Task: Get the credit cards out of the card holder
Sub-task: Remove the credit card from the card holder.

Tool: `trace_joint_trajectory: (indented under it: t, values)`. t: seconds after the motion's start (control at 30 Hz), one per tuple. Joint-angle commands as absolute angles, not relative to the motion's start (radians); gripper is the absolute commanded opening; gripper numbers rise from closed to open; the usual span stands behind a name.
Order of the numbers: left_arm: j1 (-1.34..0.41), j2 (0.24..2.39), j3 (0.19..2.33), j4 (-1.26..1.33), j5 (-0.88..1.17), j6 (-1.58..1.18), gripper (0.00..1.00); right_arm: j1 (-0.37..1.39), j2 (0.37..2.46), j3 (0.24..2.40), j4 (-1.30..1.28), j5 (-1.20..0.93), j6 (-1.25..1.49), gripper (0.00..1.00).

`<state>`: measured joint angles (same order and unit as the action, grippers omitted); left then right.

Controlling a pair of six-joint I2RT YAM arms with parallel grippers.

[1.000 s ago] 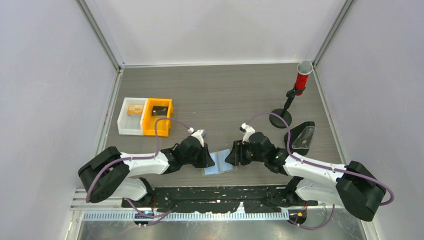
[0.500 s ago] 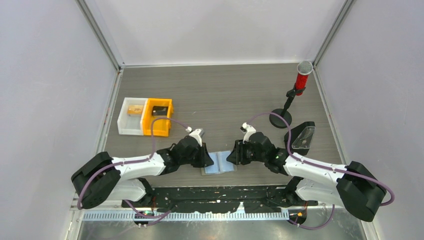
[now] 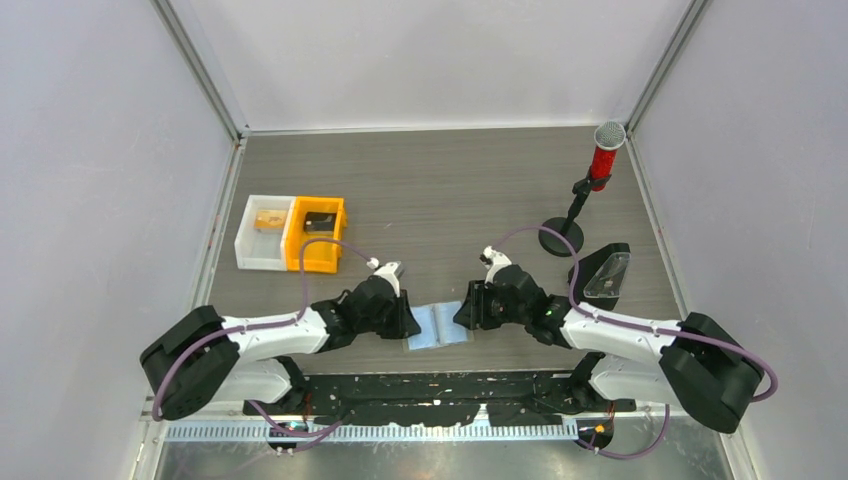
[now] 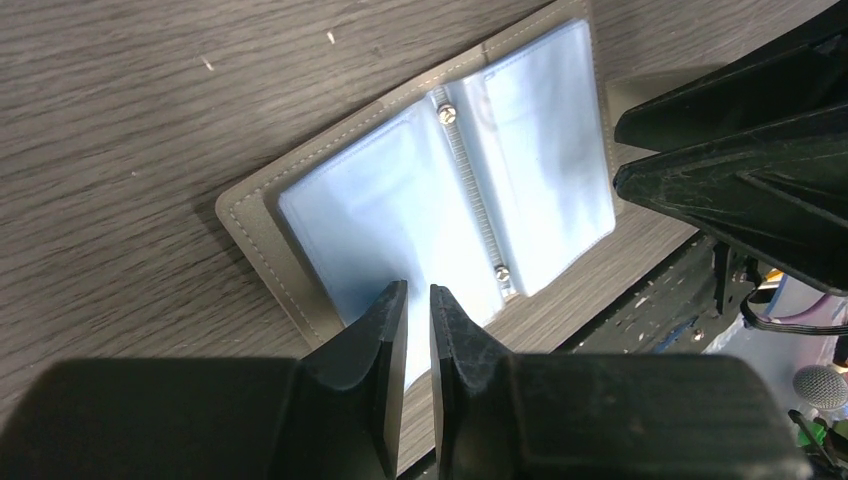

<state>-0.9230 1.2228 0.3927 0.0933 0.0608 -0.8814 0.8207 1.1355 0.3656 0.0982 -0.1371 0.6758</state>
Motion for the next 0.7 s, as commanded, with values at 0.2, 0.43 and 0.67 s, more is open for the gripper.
trace_joint_trajectory:
  t: [0.2, 0.43, 0.67]
  values:
    - [-0.928, 1.274, 0.354, 0.172, 0.065, -0.881, 0.17, 0.822, 1.188, 0.385, 0.156, -0.132, 0.687, 0.44]
    - [-0.927, 1.273, 0.356, 0.173, 0.068, -0.877, 0.17, 0.822, 1.203, 0.396, 0.167, -0.146, 0.696, 0.44]
    - [-0.928, 1.277, 0.353, 0.179, 0.071, -0.880, 0.17, 0.822, 1.204, 0.396, 0.178, -0.163, 0.705, 0.44]
